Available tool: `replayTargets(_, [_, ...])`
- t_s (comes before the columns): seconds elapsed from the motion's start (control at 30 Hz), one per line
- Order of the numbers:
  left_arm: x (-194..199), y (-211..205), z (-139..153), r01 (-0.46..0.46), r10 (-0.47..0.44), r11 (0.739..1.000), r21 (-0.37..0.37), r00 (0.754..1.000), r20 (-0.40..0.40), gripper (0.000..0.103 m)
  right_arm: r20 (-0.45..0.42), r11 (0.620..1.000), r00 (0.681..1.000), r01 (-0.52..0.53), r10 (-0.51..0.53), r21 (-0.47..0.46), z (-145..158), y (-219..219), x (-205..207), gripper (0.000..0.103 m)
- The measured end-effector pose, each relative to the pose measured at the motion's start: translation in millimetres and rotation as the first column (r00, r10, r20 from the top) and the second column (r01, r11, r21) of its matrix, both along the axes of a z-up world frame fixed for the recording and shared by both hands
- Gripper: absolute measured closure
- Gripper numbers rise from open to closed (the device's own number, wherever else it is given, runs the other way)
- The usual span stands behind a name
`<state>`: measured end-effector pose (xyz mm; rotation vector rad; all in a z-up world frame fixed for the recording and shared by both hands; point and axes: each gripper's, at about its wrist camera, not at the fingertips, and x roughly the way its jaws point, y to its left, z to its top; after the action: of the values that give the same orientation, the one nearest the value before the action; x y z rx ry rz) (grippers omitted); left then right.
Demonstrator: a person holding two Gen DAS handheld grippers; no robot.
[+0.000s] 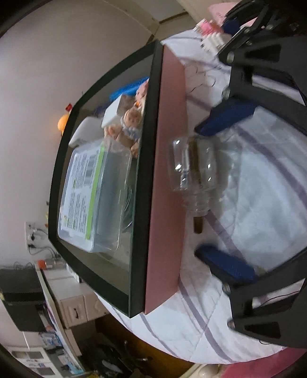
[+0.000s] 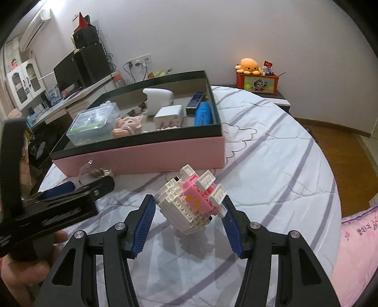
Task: Organize rigid objects
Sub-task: 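Grasp the pink-white block figure with the right tool, then carry the block figure over the pink box and open the right tool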
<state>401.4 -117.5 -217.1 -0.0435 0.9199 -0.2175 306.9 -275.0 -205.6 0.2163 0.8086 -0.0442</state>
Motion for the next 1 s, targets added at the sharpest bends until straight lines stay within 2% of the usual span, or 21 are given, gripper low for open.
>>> replayTargets(0.03, [0, 1, 1, -0.001, 0.001, 1.000, -0.006, 1.000, 0.006, 0.025, 0.001, 1.000, 1.000, 0.001, -0.001, 0.002, 0, -2, -2, 0.046])
replayTargets(0.23, [-3, 10, 3, 0.006, -0.006, 0.999, -0.046, 1.000, 0.009, 0.026, 0.002, 1.000, 1.000, -0.004, 0.004, 0.022, 0, -3, -6, 0.046])
replayTargets(0.53, [-36, 30, 17, 0.019, -0.017, 0.999, -0.035, 0.999, 0.041, 0.026, 0.020, 0.999, 0.999, -0.028, 0.027, 0.030, 13, 9, -16, 0.046])
replayTargets(0.77, [-54, 47, 49, 0.033, -0.030, 0.999, -0.031, 0.994, 0.104, 0.026, 0.058, 0.997, 0.996, -0.068, 0.066, 0.040, 35, 24, -19, 0.046])
replayTargets(1.0, [-40, 56, 91, 0.057, -0.049, 0.998, -0.037, 0.981, 0.189, 0.026, 0.133, 0.993, 0.985, -0.115, 0.111, 0.019, 77, 30, -1, 0.046])
